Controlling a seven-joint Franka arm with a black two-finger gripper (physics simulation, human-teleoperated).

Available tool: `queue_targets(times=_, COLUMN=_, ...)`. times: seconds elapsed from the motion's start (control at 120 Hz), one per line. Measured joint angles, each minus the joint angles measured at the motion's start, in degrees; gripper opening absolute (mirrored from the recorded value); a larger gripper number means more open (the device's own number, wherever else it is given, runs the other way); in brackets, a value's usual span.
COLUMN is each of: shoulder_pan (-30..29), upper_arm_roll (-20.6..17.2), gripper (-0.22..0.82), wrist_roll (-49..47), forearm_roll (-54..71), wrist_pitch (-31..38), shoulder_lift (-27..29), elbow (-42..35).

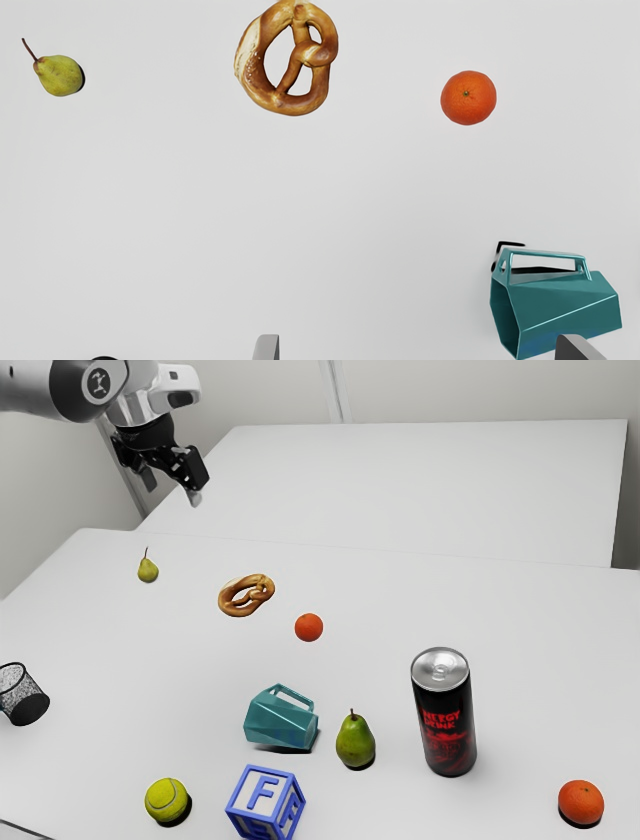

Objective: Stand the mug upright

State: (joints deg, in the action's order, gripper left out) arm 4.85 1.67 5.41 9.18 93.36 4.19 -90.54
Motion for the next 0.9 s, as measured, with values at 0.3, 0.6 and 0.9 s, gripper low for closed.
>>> queue_targets(times=0.3, shoulder_pan=-0.4, upper_arm_roll=0.2, gripper=0.6, wrist_roll=-0.2, forearm_roll=-0.2, wrist_pitch=0.3, shoulder_lift=0.3, elbow=-1.5)
queue_targets(times=0.6, shoulder_pan=-10.7, upper_arm_roll=0.3, gripper=0.6, wrist_roll=-0.2, forearm_roll=-17.3, wrist_pitch=0.6, shoulder_lift=-0.8, elbow=-11.3)
queue_targets(times=0.9, shoulder_pan=-19.1, upper_arm_roll=0.3, gripper=0.6, wrist_roll=0.1, forearm_roll=-31.7, wrist_pitch=0.5, shoulder_lift=-7.0, elbow=-21.2)
